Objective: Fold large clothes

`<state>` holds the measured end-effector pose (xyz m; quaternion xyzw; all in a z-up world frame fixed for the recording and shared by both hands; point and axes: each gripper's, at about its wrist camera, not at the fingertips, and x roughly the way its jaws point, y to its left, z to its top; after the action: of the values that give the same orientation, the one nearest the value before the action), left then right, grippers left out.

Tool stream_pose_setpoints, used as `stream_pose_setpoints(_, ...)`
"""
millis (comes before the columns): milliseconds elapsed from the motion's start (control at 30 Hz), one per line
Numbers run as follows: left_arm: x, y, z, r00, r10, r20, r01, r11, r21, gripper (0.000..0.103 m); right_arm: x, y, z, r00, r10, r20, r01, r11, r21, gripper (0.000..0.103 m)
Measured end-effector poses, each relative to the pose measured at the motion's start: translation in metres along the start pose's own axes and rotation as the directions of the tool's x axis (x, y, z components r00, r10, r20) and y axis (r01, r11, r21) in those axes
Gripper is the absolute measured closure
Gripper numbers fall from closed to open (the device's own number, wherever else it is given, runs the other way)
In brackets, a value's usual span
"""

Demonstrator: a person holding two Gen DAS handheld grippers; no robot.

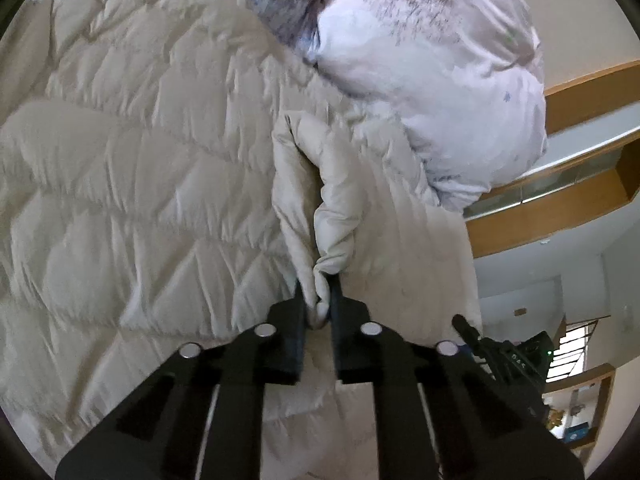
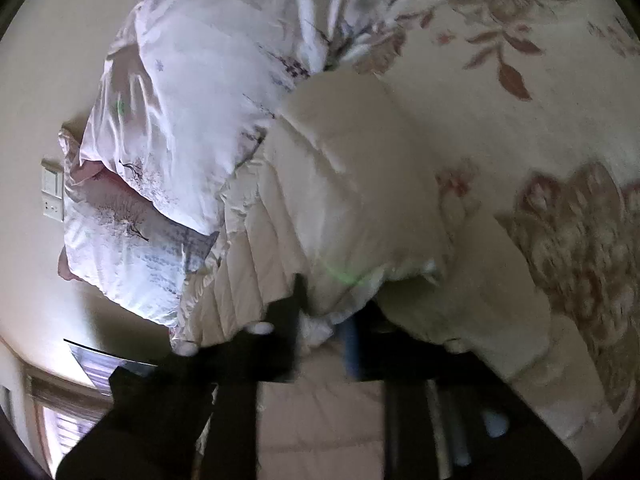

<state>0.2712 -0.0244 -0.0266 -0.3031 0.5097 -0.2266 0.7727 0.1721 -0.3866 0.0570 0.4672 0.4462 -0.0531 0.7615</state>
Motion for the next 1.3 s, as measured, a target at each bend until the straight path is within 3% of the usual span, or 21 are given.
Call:
stream_pose_setpoints(233, -0.044, 0.012, 0.007, 0.989, 0.059, 0.132, -0.064, 0.997, 0.04, 0.096, 0.014, 0.041, -0.026, 0.999, -0.005, -0.046, -0.004, 0.982, -0.19, 0.096)
stream_pose_setpoints(367, -0.042, 0.036, 0.001, 0.991, 0.092, 0.092, -0.092, 0.996, -0.007, 0.096, 0.039, 0.042, -0.036, 0.984, -0.142, -0.103, 0.114, 0.964, -0.239, 0.093)
stream_pose_setpoints(467, -0.04, 0.047, -0.001, 0.994, 0.091, 0.065, -0.089, 0.995, -0.035, 0.096, 0.042, 0.05, -0.044, 0.967, -0.226, -0.12, 0.179, 0.932, -0.316, 0.071)
stream_pose_setpoints(500, -0.041, 0.047, -0.001, 0.994, 0.089, 0.064, -0.087, 0.996, -0.033, 0.093, 0.038, 0.058, -0.049, 0.961, -0.248, -0.121, 0.191, 0.915, -0.355, 0.052)
stream_pose_setpoints(533, -0.045, 0.046, -0.001, 0.993, 0.093, 0.07, -0.092, 0.995, -0.027, 0.091, 0.035, 0.064, -0.052, 0.959, -0.254, -0.122, 0.192, 0.905, -0.379, 0.044)
stream_pose_setpoints(567, -0.051, 0.045, -0.002, 0.992, 0.095, 0.081, -0.094, 0.996, -0.013, 0.083, 0.031, 0.075, -0.058, 0.957, -0.263, -0.123, 0.191, 0.889, -0.417, 0.044)
stream_pose_setpoints(600, -0.055, 0.044, -0.002, 0.991, 0.098, 0.091, -0.098, 0.995, -0.004, 0.067, 0.029, 0.084, -0.064, 0.956, -0.263, -0.129, 0.179, 0.874, -0.451, 0.045)
stream_pose_setpoints(667, -0.072, 0.045, -0.005, 0.985, 0.106, 0.133, -0.108, 0.994, 0.007, 0.044, 0.025, 0.109, -0.079, 0.962, -0.233, -0.141, 0.124, 0.837, -0.532, 0.056)
stream_pose_setpoints(700, -0.085, 0.049, -0.008, 0.981, 0.109, 0.161, -0.111, 0.994, 0.006, 0.039, 0.027, 0.122, -0.086, 0.965, -0.22, -0.142, 0.102, 0.817, -0.568, 0.061)
stream_pose_setpoints(800, -0.114, 0.063, -0.018, 0.973, 0.098, 0.208, -0.1, 0.995, -0.003, 0.039, 0.042, 0.154, -0.1, 0.975, -0.2, -0.102, 0.085, 0.748, -0.658, 0.071)
stream_pose_setpoints(900, -0.153, 0.088, -0.035, 0.951, 0.133, 0.278, -0.127, 0.991, -0.039, 0.039, 0.073, 0.184, -0.115, 0.976, -0.211, -0.054, 0.103, 0.664, -0.741, 0.075)
stream_pose_setpoints(1033, -0.21, 0.135, -0.062, 0.896, 0.223, 0.384, -0.176, 0.972, -0.155, 0.039, 0.117, 0.213, -0.137, 0.967, -0.248, -0.064, 0.094, 0.576, -0.812, 0.075)
stream_pose_setpoints(1133, -0.247, 0.169, -0.082, 0.856, 0.269, 0.441, -0.167, 0.952, -0.258, 0.039, 0.156, 0.224, -0.157, 0.942, -0.326, -0.075, 0.105, 0.503, -0.858, 0.075)
stream_pose_setpoints(1200, -0.265, 0.188, -0.091, 0.834, 0.299, 0.464, -0.153, 0.933, -0.325, 0.039, 0.181, 0.223, -0.172, 0.915, -0.401, -0.046, 0.143, 0.429, -0.892, 0.074)
stream_pose_setpoints(1233, -0.274, 0.201, -0.095, 0.822, 0.316, 0.473, -0.141, 0.919, -0.368, 0.039, 0.187, 0.225, -0.175, 0.914, -0.404, -0.015, 0.16, 0.395, -0.905, 0.074)
stream_pose_setpoints(1300, -0.287, 0.218, -0.102, 0.808, 0.327, 0.49, -0.108, 0.9, -0.422, 0.039, 0.185, 0.231, -0.173, 0.915, -0.403, -0.024, 0.156, 0.406, -0.9, 0.074)
